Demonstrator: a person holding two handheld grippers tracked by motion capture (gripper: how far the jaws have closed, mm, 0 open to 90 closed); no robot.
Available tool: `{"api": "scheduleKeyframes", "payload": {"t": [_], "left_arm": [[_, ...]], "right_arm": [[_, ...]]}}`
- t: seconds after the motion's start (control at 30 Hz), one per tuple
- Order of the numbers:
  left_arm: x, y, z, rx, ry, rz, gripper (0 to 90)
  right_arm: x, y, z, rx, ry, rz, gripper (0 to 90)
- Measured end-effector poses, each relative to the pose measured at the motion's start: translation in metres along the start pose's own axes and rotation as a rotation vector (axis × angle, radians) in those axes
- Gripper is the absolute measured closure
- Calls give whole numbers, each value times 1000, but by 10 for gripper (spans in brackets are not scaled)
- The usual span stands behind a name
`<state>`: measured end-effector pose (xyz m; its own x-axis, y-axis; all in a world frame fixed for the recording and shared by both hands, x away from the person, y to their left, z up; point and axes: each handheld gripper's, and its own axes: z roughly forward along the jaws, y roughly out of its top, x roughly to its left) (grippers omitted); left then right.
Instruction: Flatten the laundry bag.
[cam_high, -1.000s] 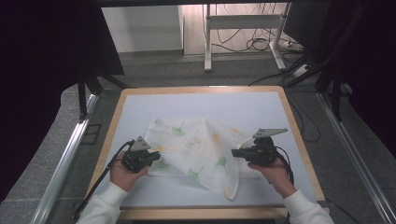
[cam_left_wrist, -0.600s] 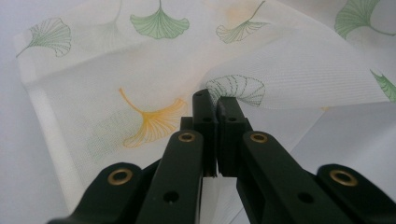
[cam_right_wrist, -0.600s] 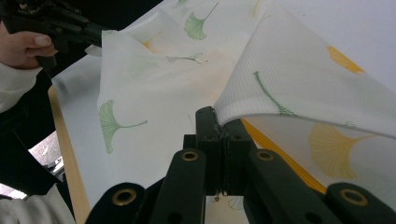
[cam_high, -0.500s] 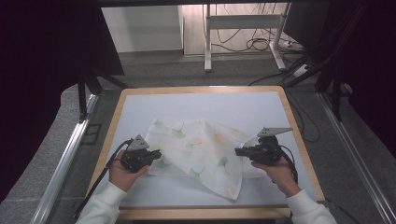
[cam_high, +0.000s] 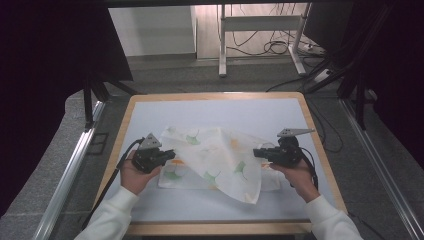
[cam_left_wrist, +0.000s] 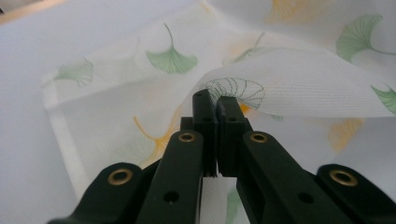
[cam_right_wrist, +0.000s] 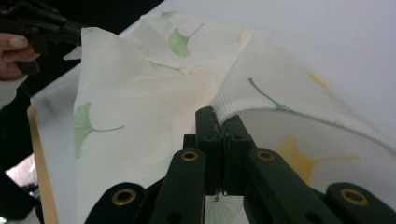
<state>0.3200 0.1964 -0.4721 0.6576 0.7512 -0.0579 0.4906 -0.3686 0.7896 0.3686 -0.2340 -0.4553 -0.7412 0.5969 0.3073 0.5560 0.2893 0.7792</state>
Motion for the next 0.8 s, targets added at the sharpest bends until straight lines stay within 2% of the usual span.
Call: {"api": "scheduleKeyframes", "payload": {"t": [0.07,0.1,0.13,0.2,0.23,0.27,0.3,0.4,0.43,0.5,0.53,0.57,0.6,0.63,0.67,0.7,0.73,0.8], "left_arm": [[9,14,2,-25,13,-10,894],[9,14,2,-25,13,-10,894],[17,24,5,-39,22,-19,894],[22,30,8,-45,28,-23,894],[25,35,11,-47,32,-26,895],[29,39,15,-49,31,-30,895],[36,47,23,-45,35,-32,894],[41,58,37,-32,46,-24,894],[41,58,37,-32,46,-24,894],[45,65,49,-23,55,-18,894],[48,70,58,-15,59,-20,894],[48,70,58,-15,59,-20,894],[50,73,65,-10,62,-20,894],[52,74,70,3,64,-17,894],[55,76,78,19,68,-20,893],[55,76,78,19,68,-20,894],[57,76,84,27,68,-27,894],[64,74,95,36,61,-48,893]], "right_arm": [[-7,6,1,-14,-3,15,869],[-7,6,1,-14,-3,15,869],[-18,15,4,-27,-17,37,867],[-22,17,5,-36,-16,53,868],[-36,25,8,-55,-20,97,868],[-36,25,8,-55,-20,97,868],[-48,32,12,-64,-26,129,869],[-63,42,20,-69,-46,155,870],[-63,42,20,-69,-46,155,870],[-75,50,27,-69,-77,163,870],[-88,54,32,-78,-105,181,870],[-88,54,32,-78,-105,181,870],[-93,55,33,-85,-113,194,870],[-102,57,36,-93,-130,209,871],[-116,57,40,-102,-163,237,872],[-116,57,40,-102,-163,237,872],[-122,56,41,-103,-172,249,872],[-143,51,49,-105,-210,288,874]]}}
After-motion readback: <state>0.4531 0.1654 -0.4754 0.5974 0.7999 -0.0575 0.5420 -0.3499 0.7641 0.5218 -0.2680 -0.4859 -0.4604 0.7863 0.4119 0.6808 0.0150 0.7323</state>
